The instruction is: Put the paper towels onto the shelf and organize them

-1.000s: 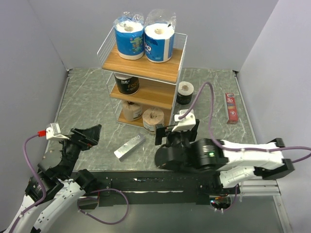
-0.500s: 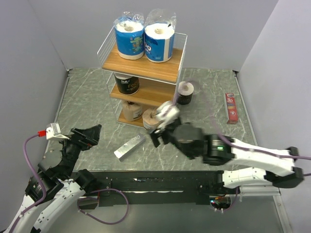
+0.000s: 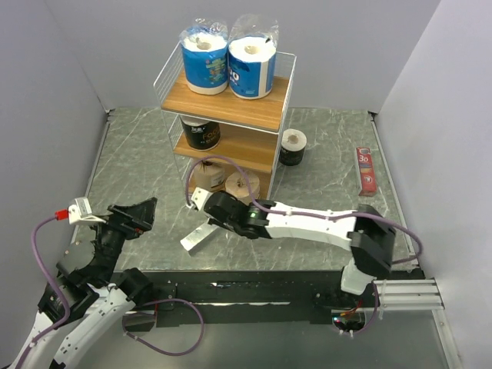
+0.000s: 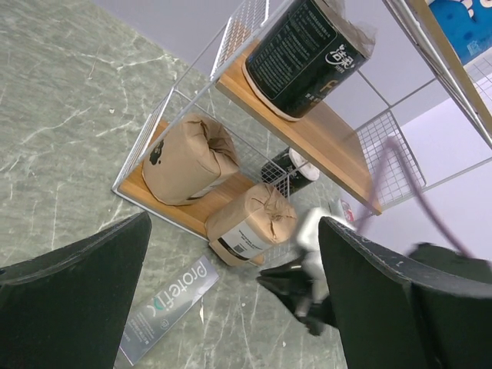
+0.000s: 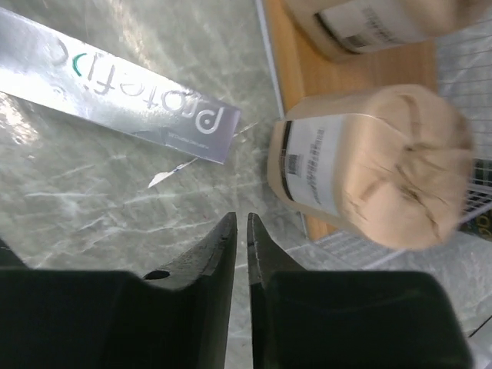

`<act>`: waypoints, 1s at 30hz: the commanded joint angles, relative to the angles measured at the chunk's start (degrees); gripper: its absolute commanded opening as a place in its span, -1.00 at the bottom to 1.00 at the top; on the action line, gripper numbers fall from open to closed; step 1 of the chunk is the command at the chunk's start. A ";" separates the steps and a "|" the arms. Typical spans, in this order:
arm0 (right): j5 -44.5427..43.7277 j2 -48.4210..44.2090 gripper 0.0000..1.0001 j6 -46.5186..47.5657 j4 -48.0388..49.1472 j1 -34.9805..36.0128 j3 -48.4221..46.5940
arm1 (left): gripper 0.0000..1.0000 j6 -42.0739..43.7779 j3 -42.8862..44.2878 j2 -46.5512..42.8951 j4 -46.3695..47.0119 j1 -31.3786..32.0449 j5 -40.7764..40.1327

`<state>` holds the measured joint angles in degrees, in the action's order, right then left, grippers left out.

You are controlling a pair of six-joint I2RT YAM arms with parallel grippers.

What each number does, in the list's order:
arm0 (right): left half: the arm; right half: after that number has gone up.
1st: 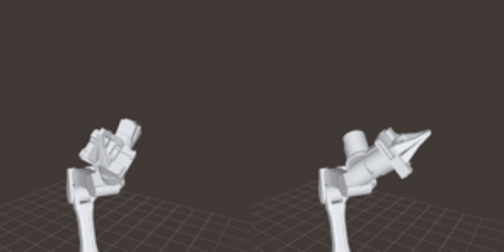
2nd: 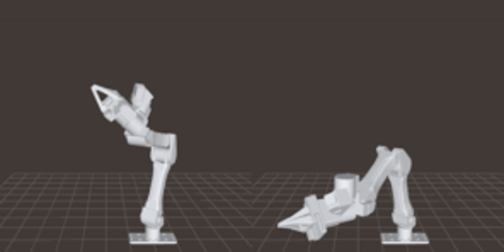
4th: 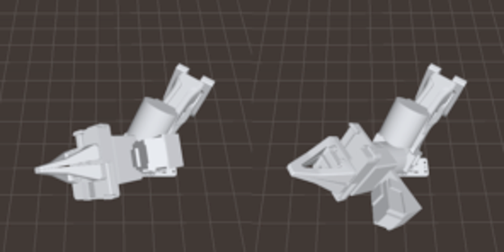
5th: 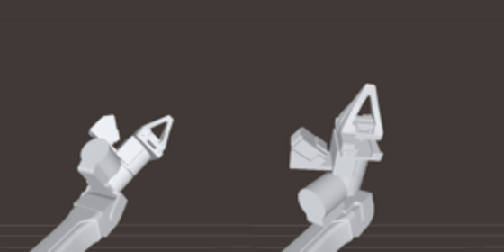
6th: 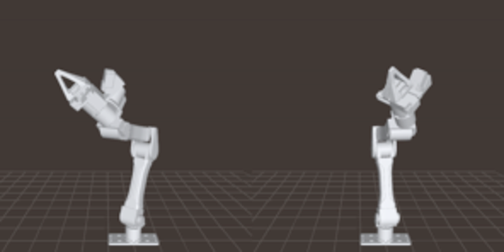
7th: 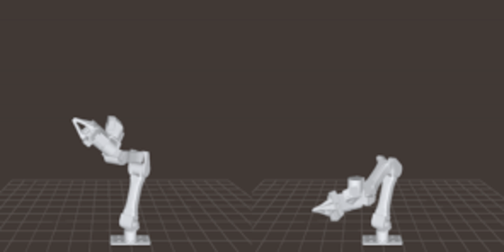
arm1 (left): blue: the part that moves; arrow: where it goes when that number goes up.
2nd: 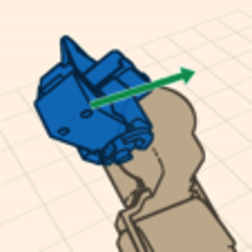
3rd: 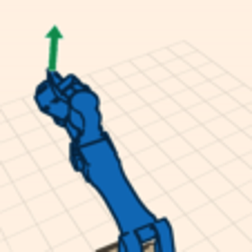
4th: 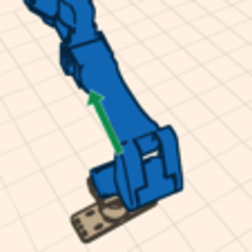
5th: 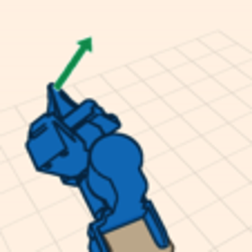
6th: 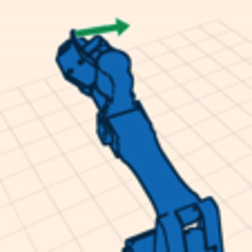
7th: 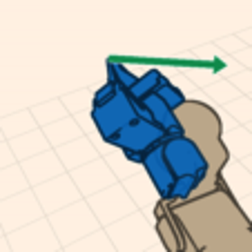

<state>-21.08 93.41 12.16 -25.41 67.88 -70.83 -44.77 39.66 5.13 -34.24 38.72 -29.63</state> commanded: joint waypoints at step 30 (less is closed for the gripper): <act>-10.21 13.82 -0.72 19.30 15.92 -10.92 -2.83 | 0.93 -1.02 0.60 -1.26 0.14 0.13 -1.40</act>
<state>-30.35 106.30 30.44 -12.78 57.17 -73.17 -45.34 39.66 4.56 -34.98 38.72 -29.91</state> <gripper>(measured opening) 0.141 0.967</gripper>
